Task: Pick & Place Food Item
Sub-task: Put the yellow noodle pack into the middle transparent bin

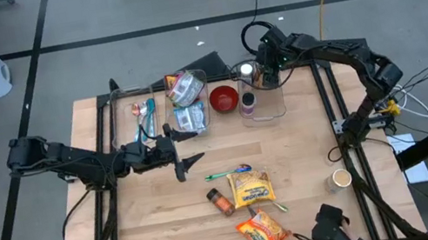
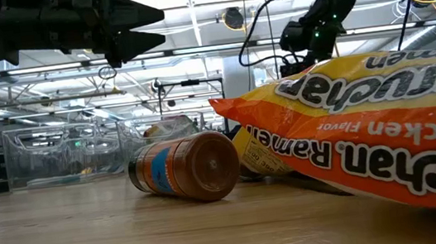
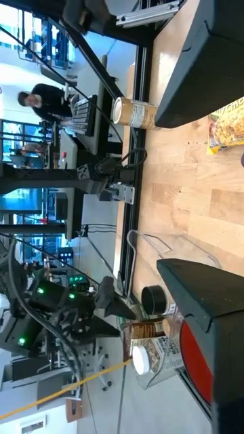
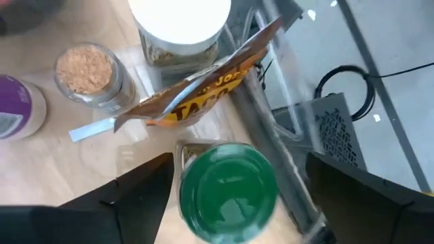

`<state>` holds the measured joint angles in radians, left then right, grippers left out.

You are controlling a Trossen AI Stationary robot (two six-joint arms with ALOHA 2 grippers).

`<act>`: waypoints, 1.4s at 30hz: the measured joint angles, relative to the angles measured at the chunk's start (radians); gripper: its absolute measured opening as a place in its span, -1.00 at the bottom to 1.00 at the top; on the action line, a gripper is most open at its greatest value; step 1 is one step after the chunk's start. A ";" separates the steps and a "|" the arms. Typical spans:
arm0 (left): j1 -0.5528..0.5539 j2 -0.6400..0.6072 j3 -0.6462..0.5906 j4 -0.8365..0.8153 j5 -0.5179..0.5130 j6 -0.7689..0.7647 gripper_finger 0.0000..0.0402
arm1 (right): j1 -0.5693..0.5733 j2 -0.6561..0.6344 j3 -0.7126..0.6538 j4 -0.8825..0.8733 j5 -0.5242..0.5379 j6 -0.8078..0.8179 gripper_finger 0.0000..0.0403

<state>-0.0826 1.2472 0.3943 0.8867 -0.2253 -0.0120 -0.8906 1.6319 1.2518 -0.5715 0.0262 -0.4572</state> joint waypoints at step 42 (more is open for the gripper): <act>-0.084 0.000 0.024 0.120 0.086 -0.008 0.69 | 1.012 -0.680 -0.771 1.159 0.153 0.313 0.59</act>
<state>-0.1663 1.2469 0.4183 1.0067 -0.1390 -0.0204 0.1218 0.9523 0.4812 0.5875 0.1796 -0.1445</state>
